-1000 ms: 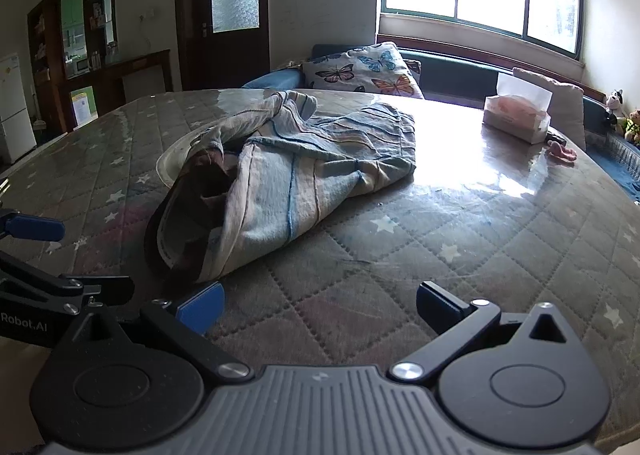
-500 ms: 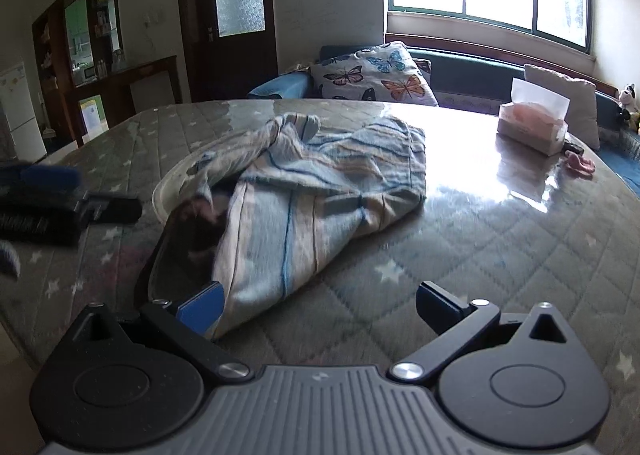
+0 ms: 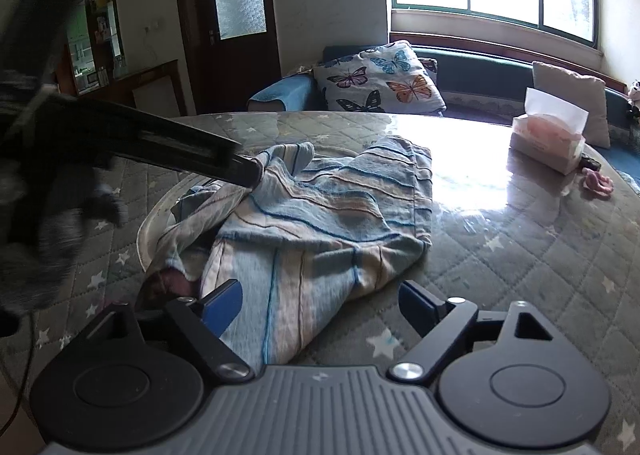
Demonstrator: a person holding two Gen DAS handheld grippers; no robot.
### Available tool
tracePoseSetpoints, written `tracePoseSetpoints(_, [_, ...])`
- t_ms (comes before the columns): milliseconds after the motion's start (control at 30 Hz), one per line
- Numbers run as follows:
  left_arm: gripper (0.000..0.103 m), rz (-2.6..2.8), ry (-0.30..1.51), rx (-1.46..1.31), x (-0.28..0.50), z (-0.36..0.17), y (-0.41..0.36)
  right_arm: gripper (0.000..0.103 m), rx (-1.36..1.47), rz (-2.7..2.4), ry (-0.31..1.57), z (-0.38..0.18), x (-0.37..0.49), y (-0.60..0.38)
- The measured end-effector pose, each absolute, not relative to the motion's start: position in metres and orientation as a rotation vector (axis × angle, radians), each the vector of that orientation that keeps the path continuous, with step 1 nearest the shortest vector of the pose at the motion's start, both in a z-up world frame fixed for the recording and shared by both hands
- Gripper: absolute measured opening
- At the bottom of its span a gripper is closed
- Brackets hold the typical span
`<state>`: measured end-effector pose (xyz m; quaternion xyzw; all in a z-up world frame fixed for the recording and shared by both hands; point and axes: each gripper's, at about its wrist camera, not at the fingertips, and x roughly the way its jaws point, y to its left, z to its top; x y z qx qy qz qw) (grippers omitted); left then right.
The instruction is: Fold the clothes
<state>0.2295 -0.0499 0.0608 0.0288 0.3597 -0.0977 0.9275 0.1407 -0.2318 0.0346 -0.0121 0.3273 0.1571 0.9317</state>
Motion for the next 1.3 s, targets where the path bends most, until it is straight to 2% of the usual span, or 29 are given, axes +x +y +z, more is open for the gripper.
tracePoseSetpoints(33, [0.05,-0.203,0.755,0.058,0.236,0.056,-0.049,0.085,-0.025,0.324,0.672,0.034,0.144,-0.231])
tracePoseSetpoints(67, [0.041,-0.206,0.774,0.049,0.242,0.051,-0.047,0.084,-0.026,0.328,0.674,0.034,0.147,-0.231])
tracePoseSetpoints(100, [0.023,-0.214,0.792,0.031,0.246,0.047,-0.043,0.083,-0.028,0.332,0.676,0.034,0.151,-0.231])
tracePoseSetpoints(133, [0.013,-0.228,0.803,0.004,0.247,0.044,-0.038,0.081,-0.032,0.335,0.677,0.035,0.154,-0.229])
tracePoseSetpoints(233, [0.007,-0.244,0.792,-0.054,0.241,0.045,-0.017,0.078,-0.039,0.346,0.671,0.037,0.161,-0.227])
tracePoseSetpoints(467, [0.004,-0.186,0.726,-0.126,0.214,0.058,0.027,0.064,-0.039,0.416,0.681,0.039,0.192,-0.206])
tracePoseSetpoints(900, [0.004,-0.087,0.679,-0.185,0.171,0.062,0.072,0.06,-0.235,0.431,0.756,0.014,0.235,-0.135])
tracePoseSetpoints(1000, [0.003,-0.057,0.67,-0.19,0.16,0.061,0.082,0.048,-0.276,0.42,0.771,0.009,0.242,-0.124])
tracePoseSetpoints(1100, [0.003,-0.026,0.669,-0.21,0.149,0.059,0.094,0.029,-0.23,0.403,0.766,0.014,0.237,-0.135])
tracePoseSetpoints(1167, [0.003,-0.007,0.67,-0.222,0.142,0.058,0.101,0.012,-0.204,0.389,0.75,0.021,0.23,-0.145])
tracePoseSetpoints(1233, [0.003,0.011,0.672,-0.234,0.134,0.056,0.107,0.006,-0.181,0.375,0.732,0.028,0.223,-0.156])
tracePoseSetpoints(1300, [0.003,0.028,0.676,-0.242,0.126,0.055,0.112,0.005,-0.154,0.359,0.712,0.036,0.214,-0.17])
